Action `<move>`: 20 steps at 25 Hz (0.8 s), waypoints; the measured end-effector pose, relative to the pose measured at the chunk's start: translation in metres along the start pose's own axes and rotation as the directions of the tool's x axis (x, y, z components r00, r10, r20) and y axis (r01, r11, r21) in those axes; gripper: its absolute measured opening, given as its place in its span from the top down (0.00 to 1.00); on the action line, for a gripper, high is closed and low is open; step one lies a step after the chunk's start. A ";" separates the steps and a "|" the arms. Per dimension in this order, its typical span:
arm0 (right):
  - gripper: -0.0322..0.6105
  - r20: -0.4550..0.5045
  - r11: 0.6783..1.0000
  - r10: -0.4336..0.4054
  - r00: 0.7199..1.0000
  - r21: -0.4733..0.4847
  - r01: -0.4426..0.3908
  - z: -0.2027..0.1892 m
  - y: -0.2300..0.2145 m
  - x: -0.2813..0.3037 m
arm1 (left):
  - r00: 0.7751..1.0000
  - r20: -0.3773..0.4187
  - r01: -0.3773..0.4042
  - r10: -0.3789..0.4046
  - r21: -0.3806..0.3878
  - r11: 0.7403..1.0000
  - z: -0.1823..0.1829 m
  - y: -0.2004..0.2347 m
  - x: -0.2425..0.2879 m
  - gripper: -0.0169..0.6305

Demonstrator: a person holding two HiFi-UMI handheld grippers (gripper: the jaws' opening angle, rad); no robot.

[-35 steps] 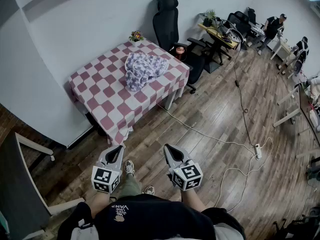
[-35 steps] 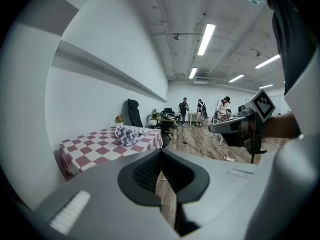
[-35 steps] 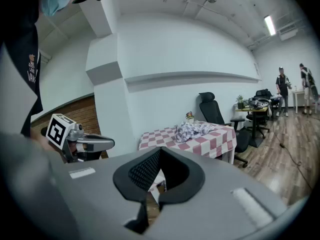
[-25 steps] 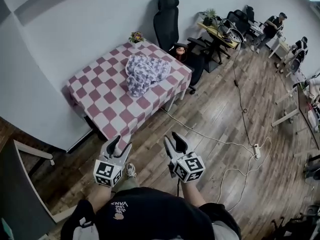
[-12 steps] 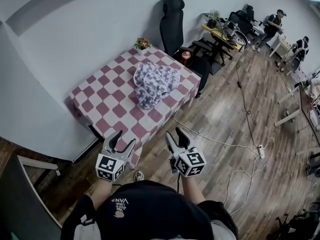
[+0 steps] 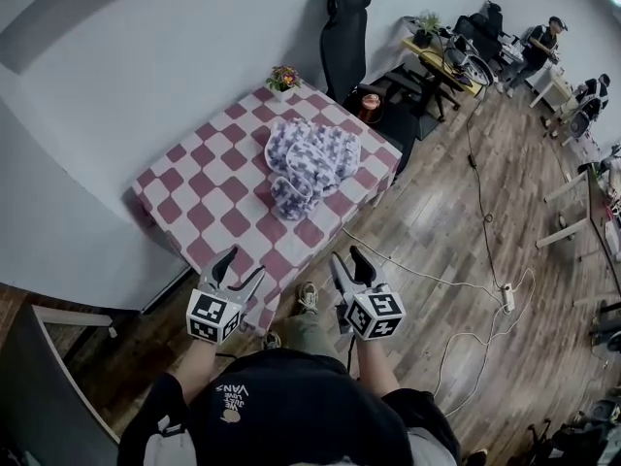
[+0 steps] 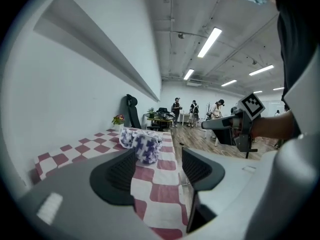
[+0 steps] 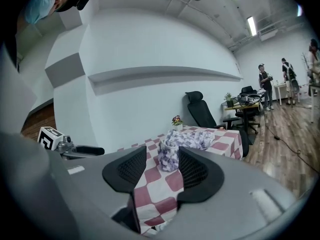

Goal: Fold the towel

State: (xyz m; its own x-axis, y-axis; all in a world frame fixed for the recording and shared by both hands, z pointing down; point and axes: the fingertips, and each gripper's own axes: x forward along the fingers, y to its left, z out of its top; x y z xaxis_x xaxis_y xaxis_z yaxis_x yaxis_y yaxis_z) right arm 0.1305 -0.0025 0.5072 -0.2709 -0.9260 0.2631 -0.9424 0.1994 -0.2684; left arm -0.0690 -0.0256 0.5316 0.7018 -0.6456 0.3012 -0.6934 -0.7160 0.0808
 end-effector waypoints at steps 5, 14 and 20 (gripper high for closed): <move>0.65 -0.034 0.999 0.031 0.999 -0.024 -0.032 0.013 -0.027 0.049 | 0.999 -0.023 -0.027 0.026 -0.017 1.000 0.005 0.015 0.035 0.55; 0.65 -0.151 0.981 0.121 0.981 -0.133 -0.142 0.040 -0.077 0.167 | 0.994 -0.071 -0.090 0.086 -0.065 0.994 0.009 0.052 0.115 0.55; 0.65 -0.258 0.940 0.204 0.944 -0.218 -0.263 0.043 -0.089 0.247 | 0.994 -0.086 -0.076 0.068 -0.087 0.993 0.004 0.066 0.162 0.53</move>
State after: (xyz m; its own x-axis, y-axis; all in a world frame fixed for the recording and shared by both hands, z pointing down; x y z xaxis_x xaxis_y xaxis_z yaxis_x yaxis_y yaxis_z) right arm 0.1559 -0.2626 0.5566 -0.4986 -0.7509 0.4331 -0.8575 0.5004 -0.1194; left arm -0.0001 -0.1783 0.5824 0.6362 -0.6676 0.3866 -0.7560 -0.6395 0.1397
